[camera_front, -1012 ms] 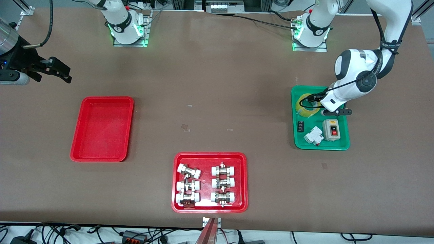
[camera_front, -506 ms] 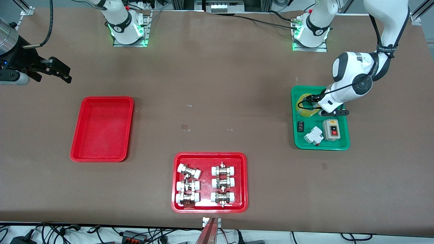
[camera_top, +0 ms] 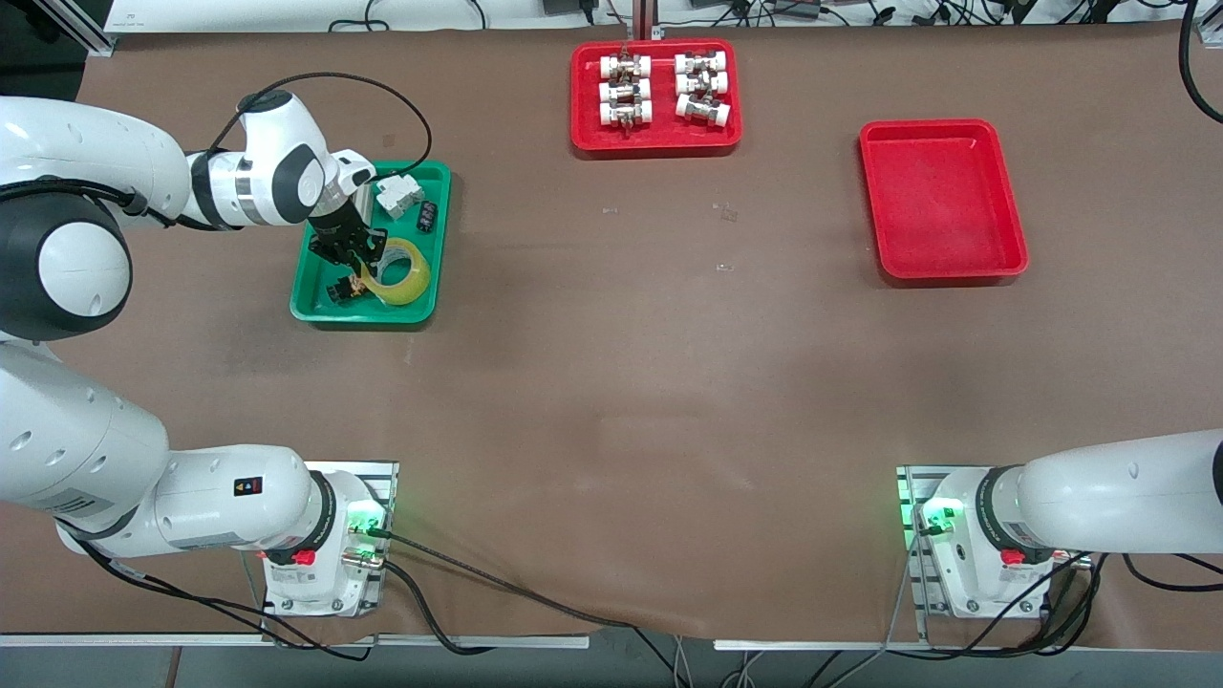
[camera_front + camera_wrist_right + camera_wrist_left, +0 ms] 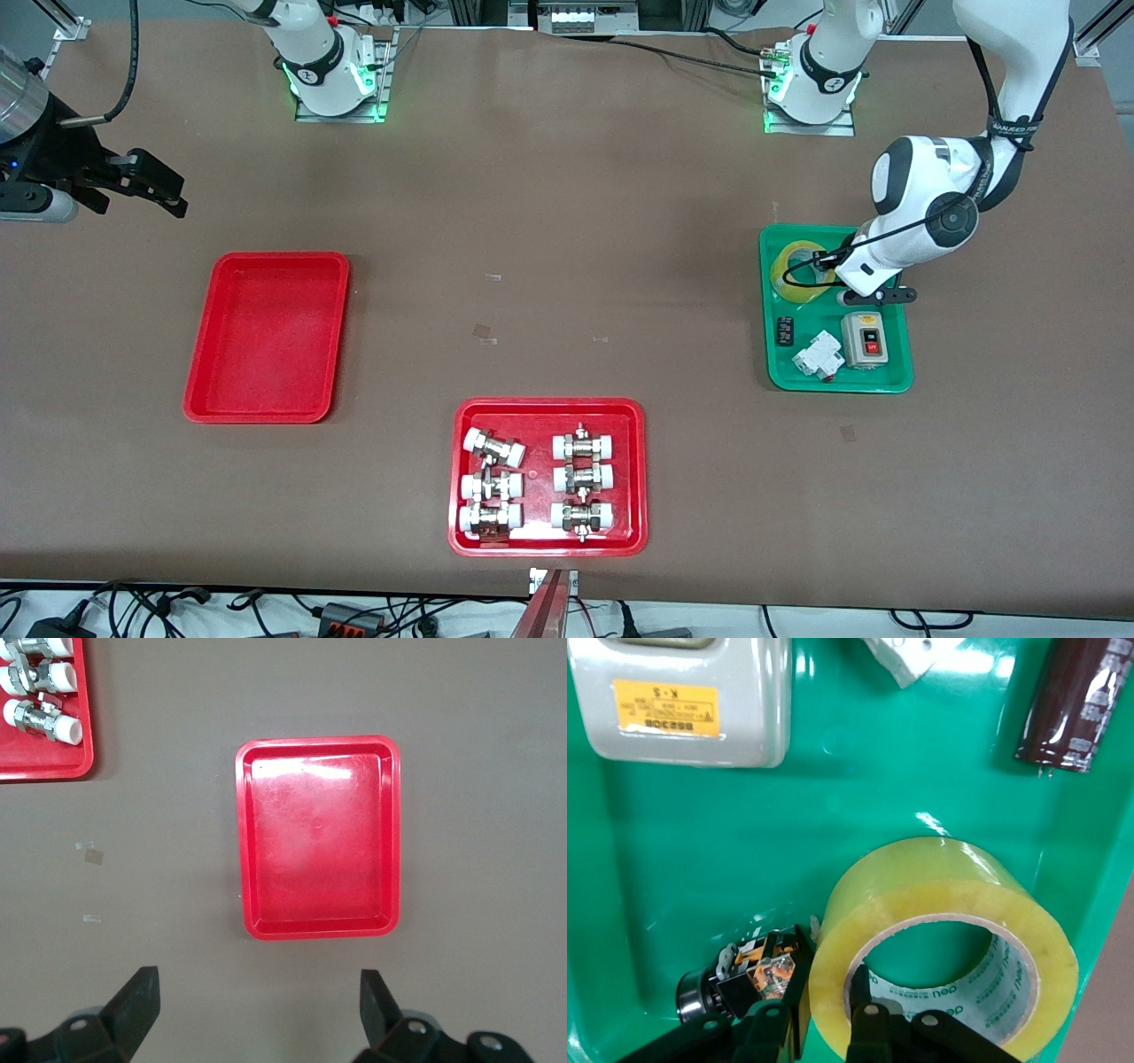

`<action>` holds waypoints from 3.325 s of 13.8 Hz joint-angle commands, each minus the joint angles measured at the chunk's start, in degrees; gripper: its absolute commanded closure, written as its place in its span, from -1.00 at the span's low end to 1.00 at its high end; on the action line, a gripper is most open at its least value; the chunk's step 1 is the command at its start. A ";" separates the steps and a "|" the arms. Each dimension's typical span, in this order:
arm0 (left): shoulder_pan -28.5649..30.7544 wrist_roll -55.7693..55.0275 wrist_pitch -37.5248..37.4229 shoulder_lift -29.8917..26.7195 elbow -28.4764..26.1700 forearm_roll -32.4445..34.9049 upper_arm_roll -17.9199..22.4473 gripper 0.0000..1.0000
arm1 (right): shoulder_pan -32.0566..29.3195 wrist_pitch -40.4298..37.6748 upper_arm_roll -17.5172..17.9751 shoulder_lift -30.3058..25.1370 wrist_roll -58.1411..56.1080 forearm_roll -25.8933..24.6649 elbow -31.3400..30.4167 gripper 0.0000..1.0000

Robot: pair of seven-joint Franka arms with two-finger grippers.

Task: Left arm passes tape to right arm into tray
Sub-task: 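Close the left gripper on the tape roll's rim, then lift the tape roll with the left gripper off the green tray, then carry the tape toward table middle while the right gripper reaches toward it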

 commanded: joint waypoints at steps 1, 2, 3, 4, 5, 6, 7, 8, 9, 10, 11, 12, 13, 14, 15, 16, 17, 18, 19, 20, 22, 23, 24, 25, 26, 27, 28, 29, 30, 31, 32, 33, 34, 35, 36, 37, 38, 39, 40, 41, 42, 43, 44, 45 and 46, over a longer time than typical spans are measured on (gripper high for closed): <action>1.21 0.76 0.20 -1.23 -0.45 -0.70 -0.43 0.99 | 0.25 -0.68 0.19 -0.13 0.92 -0.33 0.28 -1.00; 1.30 0.94 -1.02 -2.46 -0.28 -0.70 -0.35 0.99 | 0.17 -0.68 0.19 -0.13 0.92 -0.33 0.28 -1.00; 1.30 0.94 -2.34 -3.51 0.07 -0.70 -0.43 0.99 | 0.25 -0.68 0.19 -0.13 0.92 -0.33 0.28 -1.00; 1.30 1.12 -3.75 -5.18 0.69 -0.70 -0.35 0.99 | 0.25 -0.68 0.19 -0.13 0.92 -0.33 0.28 -1.00; 1.30 1.81 -6.02 -7.02 1.74 -0.62 -0.43 0.99 | 0.25 -0.59 0.19 -0.13 0.92 -0.33 0.28 -1.00; 1.12 2.25 -9.26 -8.17 3.75 -0.62 -0.43 0.99 | 0.25 -0.59 0.19 -0.13 0.92 -0.33 0.28 -1.00; 1.12 2.52 -14.34 -8.88 7.34 -0.62 -0.52 0.99 | 0.25 -0.68 0.19 -0.13 0.92 -0.33 0.28 -1.00; 1.12 3.13 -20.66 -9.06 12.51 -0.62 -0.52 0.99 | 0.25 -0.59 0.19 -0.13 0.92 -0.33 0.28 -1.00; 1.03 3.57 -26.47 -8.98 17.78 -0.62 -0.52 0.99 | 0.25 -0.59 0.19 -0.13 0.92 -0.33 0.37 -1.00; 0.51 3.66 -32.96 -8.97 23.57 -0.70 -0.52 0.99 | 0.25 -0.68 0.19 -0.13 0.83 -0.33 0.37 -1.00; 0.51 3.58 -37.81 -9.06 28.68 -1.23 -1.30 0.99 | 0.25 -0.68 0.19 -0.04 0.66 -0.59 0.46 -1.00; 0.59 3.14 -42.21 -9.15 33.43 -1.75 -1.92 0.99 | 0.25 -0.77 0.19 -0.04 0.66 -0.86 0.46 -1.00; 0.59 3.05 -46.35 -9.24 38.70 -4.37 -1.84 0.99 | 0.25 -0.94 0.19 -0.13 0.83 -0.86 0.37 -1.00; 0.59 2.70 -48.48 -8.72 43.27 -7.09 -1.75 0.99 | 0.17 -1.29 0.19 -0.13 0.66 -0.69 0.28 -1.00; 0.33 2.44 -48.76 -8.10 45.23 -7.64 -1.84 0.99 | 0.08 -1.21 0.19 -0.13 0.22 -0.51 0.28 -1.00; -0.10 1.65 -48.59 -6.96 45.34 -8.17 -2.27 0.99 | 0.08 -1.38 0.19 -0.13 0.04 -0.42 0.28 -1.00; -0.37 0.51 -48.58 -6.52 45.17 -10.09 -3.15 0.99 | 0.08 -1.47 0.19 -0.04 0.04 -0.25 0.11 -1.00; -0.63 -0.72 -48.41 -6.25 45.34 -12.37 -3.94 0.99 | -0.01 -1.73 0.19 0.39 0.04 -0.16 0.11 -1.00; -1.16 -3.34 -48.23 -5.64 45.52 -14.22 -4.73 0.99 | -0.10 -2.17 0.19 0.74 0.04 -0.07 0.11 -1.00; -2.21 -6.76 -48.23 -4.24 46.39 -15.11 -5.52 0.99 | -0.18 -2.44 0.10 1.10 0.04 -0.07 0.11 -1.00; -7.02 -13.97 -48.23 -1.08 50.42 -15.12 -5.79 0.99 | -0.19 -3.57 0.10 1.36 -0.48 -0.07 0.11 -1.00; -9.66 -16.35 -48.23 0.07 51.22 -15.29 -5.79 0.99 | -0.10 -3.67 0.10 1.36 -1.44 -0.16 0.19 -1.00; -11.78 -17.16 -47.89 1.38 51.58 -15.29 -5.88 0.99 | 0.16 -3.76 0.10 1.36 -2.15 -0.16 0.19 -1.00; -13.10 -17.77 -47.19 2.53 51.67 -16.25 -5.88 0.99 | 0.25 -4.71 0.10 1.45 -1.98 -0.16 0.19 -1.00; -14.60 -20.48 -45.79 3.24 51.76 -19.22 -5.79 0.99 | 0.25 -6.03 0.19 1.97 -1.81 -0.07 0.37 -1.00; -16.00 -24.68 -42.90 4.11 52.28 -21.68 -5.79 0.99 | 0.17 -6.82 0.19 2.24 -1.80 0.10 0.46 -1.00; -17.41 -29.07 -39.48 5.25 52.37 -22.67 -5.79 0.99 | 0.17 -6.92 0.19 2.33 -1.80 0.54 0.37 -1.00; -19.60 -33.55 -36.75 6.66 52.46 -22.94 -5.79 0.99 | 0.08 -7.18 0.19 2.68 -1.80 2.72 0.28 -1.00; -22.06 -38.30 -34.98 8.41 52.63 -23.64 -5.79 0.99 | -0.27 -8.14 0.10 3.12 -1.80 5.96 0.28 -1.00; -23.91 -42.87 -33.22 10.08 53.85 -24.34 -5.79 0.99 | -0.45 -9.11 0.01 3.82 -1.98 9.21 0.28 -1.00; -24.88 -46.22 -31.99 11.49 55.35 -24.61 -5.79 0.99 | -0.54 -9.20 0.01 4.43 -2.85 11.86 0.37 -1.00; -25.33 -49.21 -31.45 12.90 56.67 -24.70 -5.79 1.00 | -0.54 -9.29 -0.07 5.22 -3.99 15.02 0.28 -1.00; -25.77 -50.81 -31.45 13.95 57.72 -24.96 -5.88 1.00 | -0.54 -9.21 -0.07 5.84 -4.70 18.01 0.37 -1.00; -26.03 -51.61 -31.45 14.84 58.08 -27.57 -5.88 1.00 | -0.54 -9.12 -0.07 6.63 -5.31 21.60 0.28 -1.00; -26.04 -51.70 -31.36 15.45 58.09 -30.73 -5.79 1.00 | -0.62 -8.51 -0.07 7.59 -6.10 25.12 0.28 -1.00; -26.04 -51.71 -31.27 16.24 58.26 -33.20 -5.79 1.00 | -0.63 -7.89 -0.07 8.91 -7.16 28.55 0.37 -1.00; -26.30 -51.79 -29.88 16.86 58.96 -34.01 -5.79 1.00 | -0.63 -6.06 -0.07 10.31 -9.08 32.41 0.37 -1.00; -27.78 -53.10 -28.30 17.13 59.05 -33.93 -5.79 1.00 | -0.36 -3.95 -0.07 12.16 -11.54 36.10 0.37 -1.00; -28.75 -55.55 -27.41 17.74 59.05 -33.93 -5.71 1.00 | -0.10 -2.19 0.10 13.48 -13.13 39.19 0.37 -1.00; -29.54 -57.75 -26.01 18.44 59.14 -33.93 -5.79 1.00 | 0.34 0.09 0.19 14.88 -14.27 42.70 0.37 -1.00; -30.07 -59.77 -24.43 18.71 59.23 -34.01 -5.79 1.00 | 1.56 2.63 0.19 16.20 -15.07 45.43 0.37 -1.00; -30.25 -61.27 -23.28 19.06 59.23 -34.10 -5.79 1.00 | 2.88 5.36 0.19 17.70 -15.25 47.63 0.37 -1.00; -30.34 -61.29 -23.27 19.41 59.31 -34.10 -5.79 1.00 | 3.93 7.47 0.19 19.02 -15.25 49.66 0.37 -1.00; -30.34 -61.29 -23.19 19.59 59.32 -34.10 -5.79 1.00 | 5.08 9.41 0.19 20.33 -15.34 51.76 0.37 -1.00; -30.34 -61.11 -23.18 19.85 59.32 -34.10 -5.79 1.00 | 6.31 11.69 0.19 21.30 -15.34 52.92 0.46 -1.00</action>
